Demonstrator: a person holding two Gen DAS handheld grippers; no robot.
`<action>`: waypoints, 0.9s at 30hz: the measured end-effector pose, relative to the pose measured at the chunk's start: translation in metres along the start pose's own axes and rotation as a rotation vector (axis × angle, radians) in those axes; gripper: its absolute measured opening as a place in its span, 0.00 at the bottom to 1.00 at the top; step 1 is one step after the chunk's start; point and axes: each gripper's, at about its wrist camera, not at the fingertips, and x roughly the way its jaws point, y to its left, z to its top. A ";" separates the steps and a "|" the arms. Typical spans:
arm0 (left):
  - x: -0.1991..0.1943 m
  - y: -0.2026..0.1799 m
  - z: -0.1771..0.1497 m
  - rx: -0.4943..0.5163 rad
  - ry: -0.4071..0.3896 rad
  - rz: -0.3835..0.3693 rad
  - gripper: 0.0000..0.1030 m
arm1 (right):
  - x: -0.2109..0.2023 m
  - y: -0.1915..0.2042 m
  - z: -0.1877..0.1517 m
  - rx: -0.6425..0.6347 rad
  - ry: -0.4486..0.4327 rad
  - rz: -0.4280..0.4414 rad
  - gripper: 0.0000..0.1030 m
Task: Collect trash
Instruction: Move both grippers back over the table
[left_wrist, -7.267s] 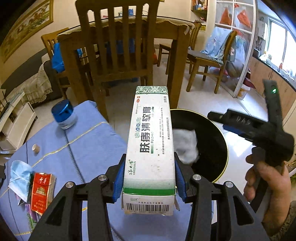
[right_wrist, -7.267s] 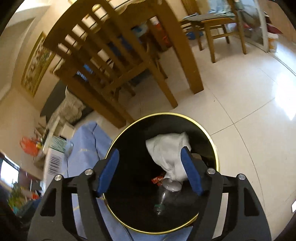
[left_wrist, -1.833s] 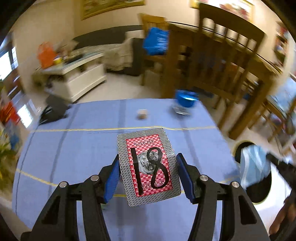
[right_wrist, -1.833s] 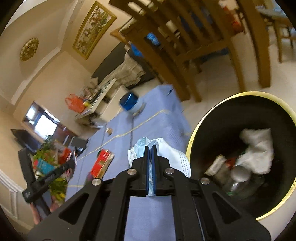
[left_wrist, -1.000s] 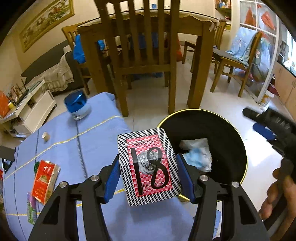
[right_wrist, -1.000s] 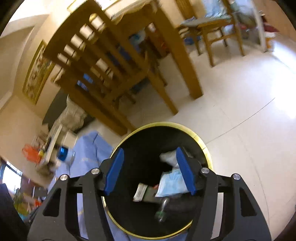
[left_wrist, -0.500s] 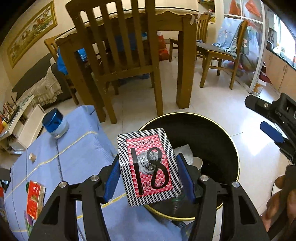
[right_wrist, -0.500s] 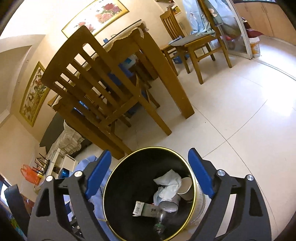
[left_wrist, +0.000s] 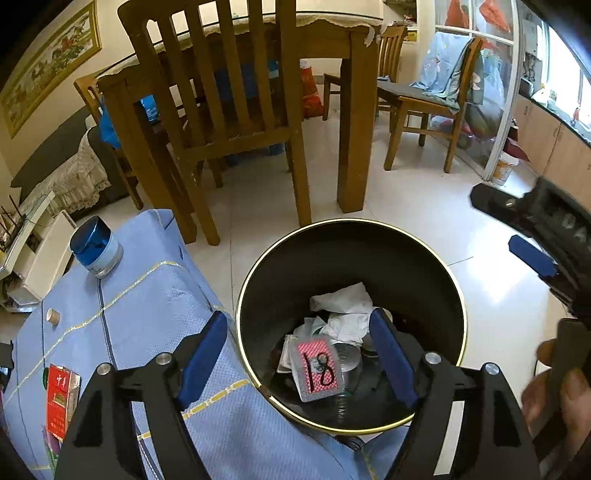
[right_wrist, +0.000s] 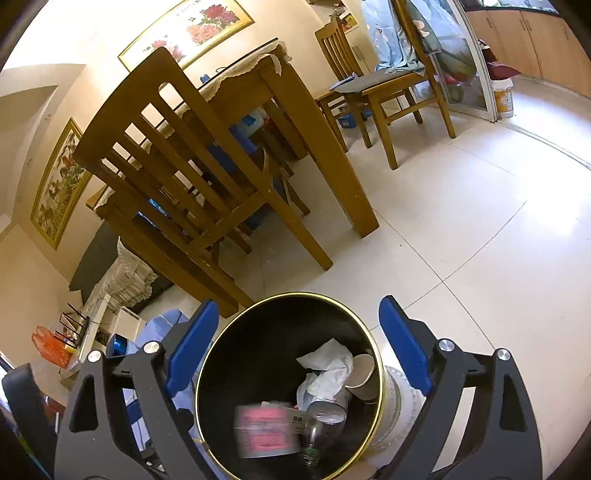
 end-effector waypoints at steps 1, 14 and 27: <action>-0.002 0.000 0.000 0.001 -0.003 -0.003 0.74 | 0.000 0.001 0.000 -0.004 0.000 -0.005 0.86; -0.068 0.070 -0.079 -0.032 -0.060 0.039 0.93 | 0.022 0.047 -0.022 -0.199 0.101 -0.011 0.90; -0.122 0.237 -0.187 -0.338 -0.020 0.235 0.93 | 0.030 0.195 -0.115 -0.552 0.290 0.258 0.90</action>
